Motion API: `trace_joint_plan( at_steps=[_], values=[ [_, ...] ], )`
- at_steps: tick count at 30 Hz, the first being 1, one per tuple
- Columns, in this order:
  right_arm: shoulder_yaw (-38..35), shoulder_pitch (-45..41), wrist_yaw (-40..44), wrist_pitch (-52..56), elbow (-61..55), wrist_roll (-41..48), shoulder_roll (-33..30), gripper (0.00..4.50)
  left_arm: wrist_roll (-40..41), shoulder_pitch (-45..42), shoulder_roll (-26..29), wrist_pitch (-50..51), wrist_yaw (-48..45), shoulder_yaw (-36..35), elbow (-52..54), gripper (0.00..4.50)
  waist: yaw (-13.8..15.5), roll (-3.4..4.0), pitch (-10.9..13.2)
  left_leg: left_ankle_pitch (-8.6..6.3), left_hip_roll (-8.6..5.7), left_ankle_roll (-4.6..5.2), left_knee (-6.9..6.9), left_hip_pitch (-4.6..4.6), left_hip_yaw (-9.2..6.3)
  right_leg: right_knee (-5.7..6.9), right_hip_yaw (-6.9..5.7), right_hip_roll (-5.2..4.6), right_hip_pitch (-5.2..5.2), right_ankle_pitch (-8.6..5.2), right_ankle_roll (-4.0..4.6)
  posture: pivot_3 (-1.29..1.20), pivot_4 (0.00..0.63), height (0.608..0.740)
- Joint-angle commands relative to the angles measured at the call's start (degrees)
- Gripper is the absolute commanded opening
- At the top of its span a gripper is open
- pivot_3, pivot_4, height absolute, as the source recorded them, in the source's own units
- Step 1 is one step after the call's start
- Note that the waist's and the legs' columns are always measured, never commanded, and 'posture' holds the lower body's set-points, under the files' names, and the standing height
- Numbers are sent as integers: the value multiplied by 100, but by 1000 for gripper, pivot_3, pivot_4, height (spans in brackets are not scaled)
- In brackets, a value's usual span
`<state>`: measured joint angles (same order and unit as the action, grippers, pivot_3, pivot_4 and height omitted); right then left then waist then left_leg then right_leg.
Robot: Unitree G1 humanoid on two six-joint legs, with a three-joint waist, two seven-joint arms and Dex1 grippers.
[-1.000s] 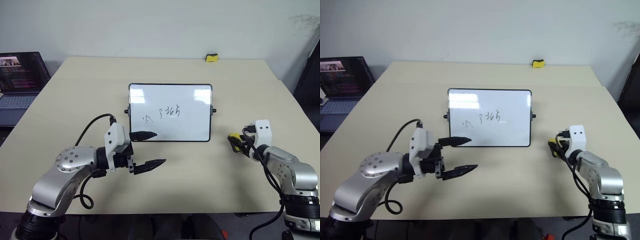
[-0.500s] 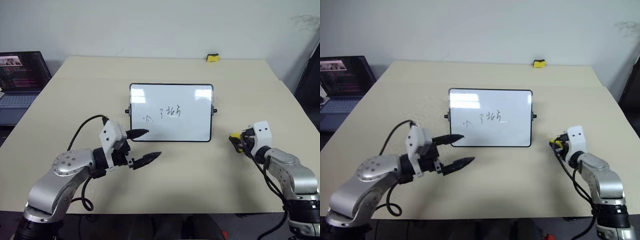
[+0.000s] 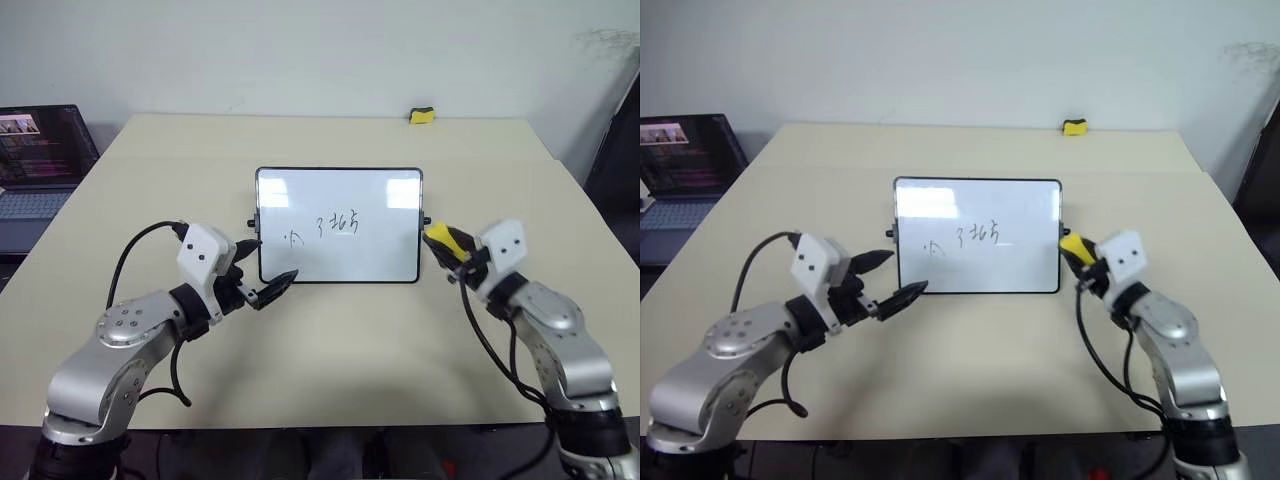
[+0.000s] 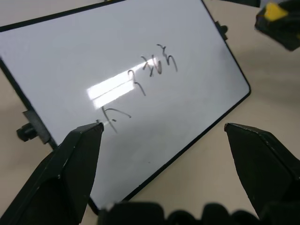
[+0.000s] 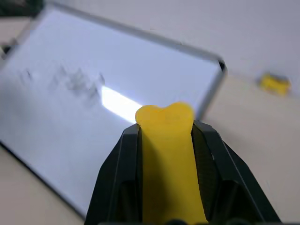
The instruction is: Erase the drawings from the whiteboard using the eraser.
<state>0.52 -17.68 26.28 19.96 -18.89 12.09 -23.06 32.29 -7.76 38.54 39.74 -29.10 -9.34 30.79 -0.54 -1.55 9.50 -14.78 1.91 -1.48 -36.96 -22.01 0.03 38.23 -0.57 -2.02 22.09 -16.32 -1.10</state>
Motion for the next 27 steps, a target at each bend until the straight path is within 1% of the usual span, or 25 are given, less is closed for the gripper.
trace_joint_plan(
  at_steps=[1, 5, 8, 11, 14, 17, 19, 22, 25, 27],
  values=[
    [303, -708, 33, -667, 625, -304, 230, 1120, -43, -174, 11, 2, 38, -94, -7, 4500, 5, -1, -1, 0, 0, 0, 1, 0, -1, -2, -1, 0, -1, 0, 0, 0, 150, 740],
    [524, -1446, 32, -1330, 1655, -593, 532, 1120, -20, -328, -21, 7, 28, -61, -108, 4500, 10, 0, 0, 0, -3, 0, 0, -2, 5, -4, 1, -4, 1, 0, 0, 0, 150, 740],
    [696, -2067, -79, -1901, 2750, -881, 847, 1120, -27, -423, -26, -13, -49, 24, -226, 4500, 4, 0, 0, 0, -1, -2, 1, -8, 5, 0, 1, -6, 8, 1, 1, 0, 150, 740],
    [763, -2577, -269, -2471, 3792, -1196, 1008, 1120, -131, -594, -57, -42, -27, 113, -391, 4500, 0, 1, 1, 0, -1, -3, 1, -12, 5, 2, 0, -6, 13, 1, 2, 0, 150, 740],
    [831, -2894, -404, -2878, 4595, -1474, 1053, 1119, -189, -716, -112, -25, -19, 226, -466, 4500, 7, 0, 1, 0, -1, -4, 1, -14, 5, 3, -2, -9, 14, 1, 2, 0, 150, 740],
    [1051, -3025, -395, -3092, 5281, -1852, 974, 1119, -191, -703, -176, -3, -53, 345, -421, 4500, 0, 0, 1, -1, -2, -5, 2, -14, 9, 0, 0, -14, 13, 1, 2, 0, 150, 740],
    [1231, -2974, -261, -3031, 5594, -2056, 900, 1117, -182, -635, -207, 12, -69, 376, -348, 4500, -12, -1, 0, -2, 0, -7, 1, -14, 10, 1, 1, -14, 13, 1, 2, 0, 150, 740],
    [1406, -2818, -35, -2910, 5751, -2205, 823, 1107, -173, -572, -216, 24, -66, 351, -308, 4500, -54, -7, -4, -2, 0, -8, -1, 5, 11, 22, 5, -15, 6, 1, 3, 0, 150, 740],
    [1760, -2539, 419, -2788, 5699, -2431, 655, 1102, -180, -508, -197, 19, -82, 321, -329, 4500, -67, -10, -7, -2, -2, -8, -4, 33, 9, 56, 7, -16, -6, -2, 8, 0, 150, 740],
    [1902, -2416, 603, -2751, 5601, -2519, 584, 1102, -196, -492, -176, 3, -97, 308, -358, 4500, -70, -10, -6, -1, -3, -8, -3, 92, 7, 64, 4, -16, -63, -6, 15, 0, 150, 740]
  ],
)
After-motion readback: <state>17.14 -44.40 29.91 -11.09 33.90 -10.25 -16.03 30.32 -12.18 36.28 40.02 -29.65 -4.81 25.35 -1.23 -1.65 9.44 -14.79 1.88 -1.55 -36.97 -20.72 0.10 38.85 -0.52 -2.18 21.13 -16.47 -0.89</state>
